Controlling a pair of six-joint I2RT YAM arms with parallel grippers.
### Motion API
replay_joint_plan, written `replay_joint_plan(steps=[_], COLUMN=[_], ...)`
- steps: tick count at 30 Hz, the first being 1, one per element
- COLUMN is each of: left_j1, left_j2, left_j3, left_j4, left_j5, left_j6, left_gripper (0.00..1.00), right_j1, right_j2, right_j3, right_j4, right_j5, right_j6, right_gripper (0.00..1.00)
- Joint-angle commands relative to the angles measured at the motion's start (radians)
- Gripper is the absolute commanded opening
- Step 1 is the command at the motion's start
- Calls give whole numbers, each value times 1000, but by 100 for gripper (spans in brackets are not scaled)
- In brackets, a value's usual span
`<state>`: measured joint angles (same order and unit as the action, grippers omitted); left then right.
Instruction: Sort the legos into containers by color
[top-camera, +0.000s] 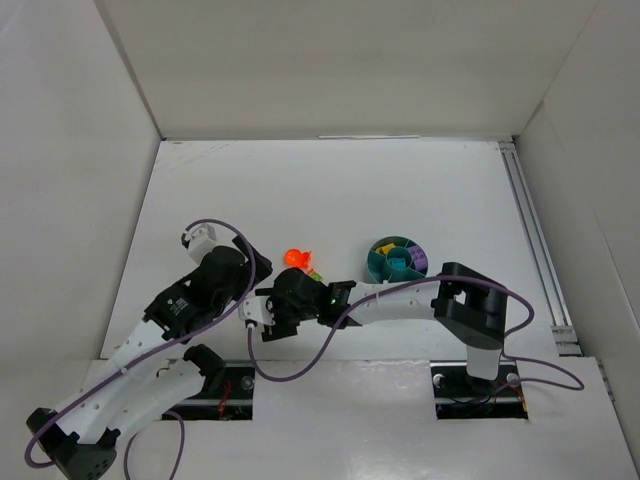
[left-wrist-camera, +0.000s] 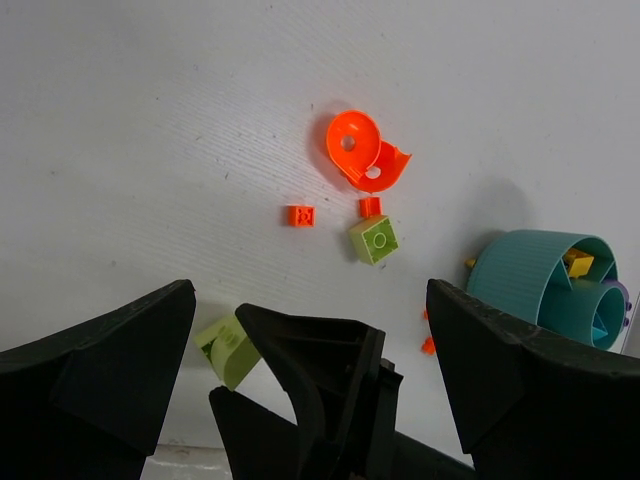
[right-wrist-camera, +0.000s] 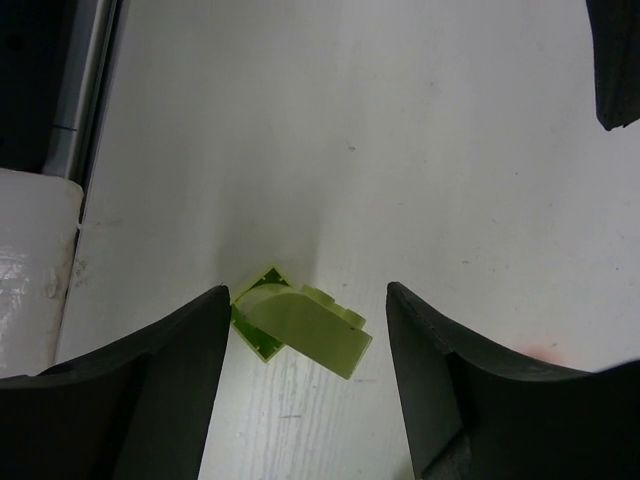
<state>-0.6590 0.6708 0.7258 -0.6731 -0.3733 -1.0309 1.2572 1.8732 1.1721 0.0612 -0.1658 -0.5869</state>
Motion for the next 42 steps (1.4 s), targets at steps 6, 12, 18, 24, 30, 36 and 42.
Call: replay_joint_plan(steps=[6,12,18,24,30,36,42], left_j1=[2,2,2,2,2,2,2], left_j2=[-11,-2,-2,-2,-2,19,99], left_j3=[-14,-14,-14,-14,-14,-14,-14], left_j4=[21,30,30,30,30,79,161], left_j5=[-4,-4,-4,-4,-4,19,89], left_j6=[15,15,15,15,25,55,115], left_gripper=[100,100,100,100,100,100,100], right_j1=[5,5,5,5,5,-4,-113], right_j2=[24,24,24,15,-88,-288,-577], right_j3=[17,8,17,17,8,-87,-276], right_j4=[19,-14,-14,-23,-23,-58,-174], right_j5=[-73,-93,-74,-74,4,158,310], right_j6=[-2,-25,-25,-25,2,70,202], right_gripper=[65,65,50,29,18,17,18])
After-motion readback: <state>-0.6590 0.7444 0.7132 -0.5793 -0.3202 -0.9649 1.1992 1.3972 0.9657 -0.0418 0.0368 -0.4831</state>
